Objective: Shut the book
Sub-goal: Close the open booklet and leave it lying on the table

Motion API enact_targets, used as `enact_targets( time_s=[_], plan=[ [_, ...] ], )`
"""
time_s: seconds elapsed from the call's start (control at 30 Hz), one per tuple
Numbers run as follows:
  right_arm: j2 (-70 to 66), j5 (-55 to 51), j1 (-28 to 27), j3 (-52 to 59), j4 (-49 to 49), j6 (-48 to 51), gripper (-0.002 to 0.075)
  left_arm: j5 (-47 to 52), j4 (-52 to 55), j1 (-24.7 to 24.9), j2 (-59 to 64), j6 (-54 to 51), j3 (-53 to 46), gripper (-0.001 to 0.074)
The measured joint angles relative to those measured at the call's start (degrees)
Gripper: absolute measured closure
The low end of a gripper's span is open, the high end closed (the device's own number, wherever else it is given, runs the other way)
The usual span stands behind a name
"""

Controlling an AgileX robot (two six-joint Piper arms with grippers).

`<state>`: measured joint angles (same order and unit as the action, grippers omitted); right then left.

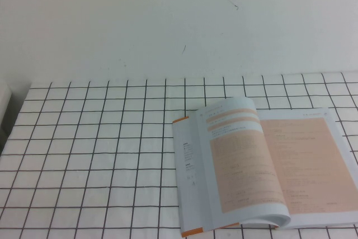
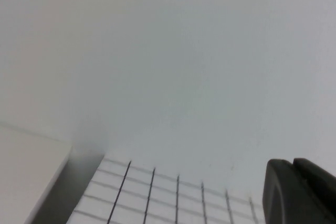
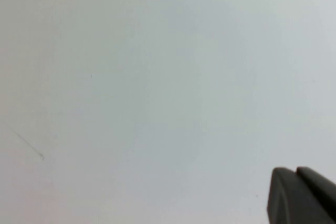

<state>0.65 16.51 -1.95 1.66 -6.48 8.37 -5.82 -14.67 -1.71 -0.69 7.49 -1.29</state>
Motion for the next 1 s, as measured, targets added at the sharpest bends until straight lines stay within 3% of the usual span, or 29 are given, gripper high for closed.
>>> enact_targets(
  time_s=[0.13,0.33,0.4,0.63,0.77,0.87,1.0],
  plan=[
    [0.0,5.8,0.0,0.0,0.0,-6.9,0.0729,-10.0,-0.5,0.0,0.0,8.1,0.0,0.0737],
    [0.0,24.4,0.0,-0.1,1.6,-10.1,0.0729,-36.3,1.3,0.0,-0.1,12.7,0.0,0.0737],
    [0.0,27.9,0.0,-1.7,3.6,-11.2,0.0729,-38.6,3.1,0.0,-0.1,14.2,1.8,0.0737],
    [0.0,21.1,-0.1,-20.2,22.5,-19.9,0.0729,-26.1,13.9,0.0,0.6,13.2,20.6,0.0737],
    [-3.5,14.0,-0.1,-32.3,27.5,-27.7,0.0729,-19.6,16.0,0.0,5.8,14.7,30.1,0.0737],
    [-8.1,4.1,-0.1,-39.9,28.2,-29.4,0.0729,-10.1,16.3,0.0,11.0,16.5,36.2,0.0737],
    [-15.5,-17.8,-0.1,-48.1,28.5,-27.1,0.0729,8.3,16.4,0.0,17.7,17.1,42.8,0.0737]
  ],
)
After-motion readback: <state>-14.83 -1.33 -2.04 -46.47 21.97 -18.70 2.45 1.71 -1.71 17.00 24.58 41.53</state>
